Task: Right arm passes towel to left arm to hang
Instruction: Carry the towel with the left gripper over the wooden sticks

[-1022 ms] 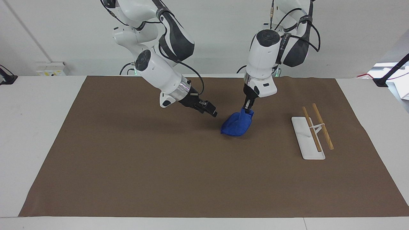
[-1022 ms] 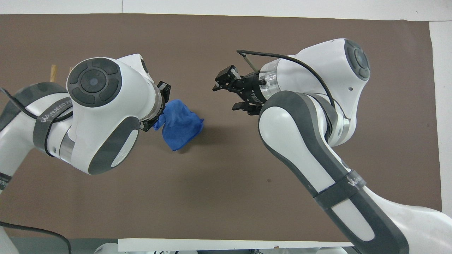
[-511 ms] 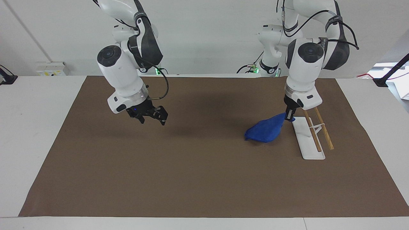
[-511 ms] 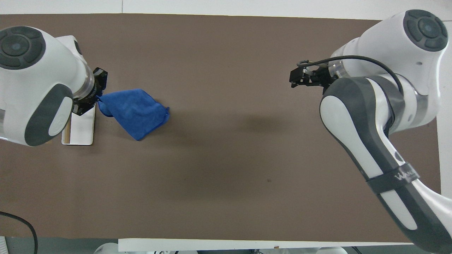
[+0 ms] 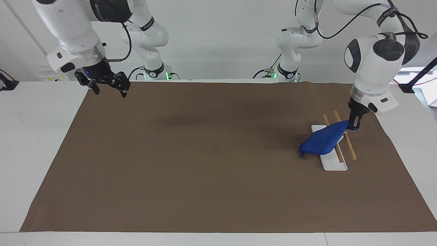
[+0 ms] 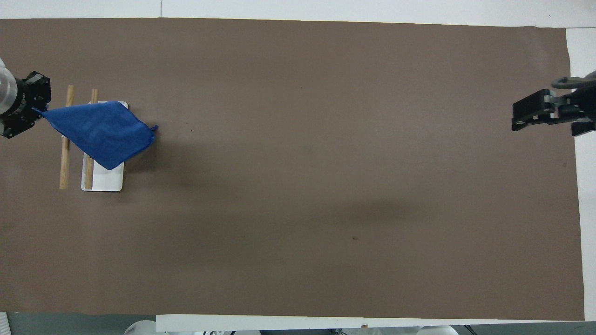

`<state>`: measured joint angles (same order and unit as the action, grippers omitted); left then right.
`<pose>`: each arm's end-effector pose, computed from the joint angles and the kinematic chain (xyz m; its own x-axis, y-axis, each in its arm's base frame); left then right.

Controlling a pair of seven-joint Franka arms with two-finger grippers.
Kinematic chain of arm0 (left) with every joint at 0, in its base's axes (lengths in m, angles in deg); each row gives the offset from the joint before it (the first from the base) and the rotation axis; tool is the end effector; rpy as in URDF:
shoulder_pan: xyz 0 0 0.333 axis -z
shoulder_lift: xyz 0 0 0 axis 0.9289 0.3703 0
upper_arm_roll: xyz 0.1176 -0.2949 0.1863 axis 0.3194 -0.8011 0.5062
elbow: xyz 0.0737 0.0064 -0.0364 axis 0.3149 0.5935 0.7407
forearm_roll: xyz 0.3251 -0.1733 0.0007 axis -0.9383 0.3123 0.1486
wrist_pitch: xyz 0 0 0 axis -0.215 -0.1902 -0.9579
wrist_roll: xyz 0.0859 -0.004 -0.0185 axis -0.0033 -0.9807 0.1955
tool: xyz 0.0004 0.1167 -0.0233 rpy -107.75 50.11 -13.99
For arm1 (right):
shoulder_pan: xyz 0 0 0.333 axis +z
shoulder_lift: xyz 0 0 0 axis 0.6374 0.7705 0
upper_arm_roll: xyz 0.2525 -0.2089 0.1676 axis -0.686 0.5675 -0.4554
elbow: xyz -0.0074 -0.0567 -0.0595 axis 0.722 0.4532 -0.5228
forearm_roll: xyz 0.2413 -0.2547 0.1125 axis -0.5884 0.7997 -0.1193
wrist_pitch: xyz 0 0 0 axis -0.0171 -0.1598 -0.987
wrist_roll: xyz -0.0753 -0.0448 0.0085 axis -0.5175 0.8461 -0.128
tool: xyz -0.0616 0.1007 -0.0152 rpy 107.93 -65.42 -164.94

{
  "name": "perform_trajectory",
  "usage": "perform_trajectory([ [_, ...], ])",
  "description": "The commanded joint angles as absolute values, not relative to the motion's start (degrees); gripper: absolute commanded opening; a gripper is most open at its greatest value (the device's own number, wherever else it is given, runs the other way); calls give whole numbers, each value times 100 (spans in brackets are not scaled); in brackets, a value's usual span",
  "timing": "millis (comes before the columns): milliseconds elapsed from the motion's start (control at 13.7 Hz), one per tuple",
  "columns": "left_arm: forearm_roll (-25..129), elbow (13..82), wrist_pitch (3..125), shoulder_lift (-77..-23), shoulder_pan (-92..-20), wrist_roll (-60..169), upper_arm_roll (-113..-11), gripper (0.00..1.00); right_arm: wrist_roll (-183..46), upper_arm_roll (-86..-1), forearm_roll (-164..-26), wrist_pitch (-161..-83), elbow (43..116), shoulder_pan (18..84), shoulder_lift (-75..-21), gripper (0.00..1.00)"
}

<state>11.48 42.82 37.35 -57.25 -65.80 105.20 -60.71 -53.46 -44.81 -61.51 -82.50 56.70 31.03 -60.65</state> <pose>0.5633 -0.0177 0.5637 0.5309 0.8058 0.2623 0.8406 -0.5400 -0.0422 0.5197 -0.0066 0.6953 0.9868 -0.1342 -0.0901 -0.1295 -0.9900 0.0569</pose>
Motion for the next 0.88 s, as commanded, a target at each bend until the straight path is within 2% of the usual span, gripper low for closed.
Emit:
perform_trajectory([
  [0,866,4319,3920,-5766,-6747,10370,-6103,0,-5820,-4519,-6085,-7976,5405,2924,-5957,99],
  [292,743,4222,4165,-5713,-7054,10150,-6103,0,-5981,-4545,-6155,-7994,5608,2914,-6079,99],
  [511,620,4222,4324,-5704,-7178,9965,-6103,0,-6042,-4545,-6190,-8221,6318,2853,-6421,99],
  [657,619,4240,4316,-5704,-7187,9947,-6103,0,-6156,-4537,-6190,-8223,6408,2826,-6467,99],
  [803,637,4537,4421,-5792,-7178,9921,-6129,0,-6201,-4528,-6173,-8275,6408,2844,-6493,99],
])
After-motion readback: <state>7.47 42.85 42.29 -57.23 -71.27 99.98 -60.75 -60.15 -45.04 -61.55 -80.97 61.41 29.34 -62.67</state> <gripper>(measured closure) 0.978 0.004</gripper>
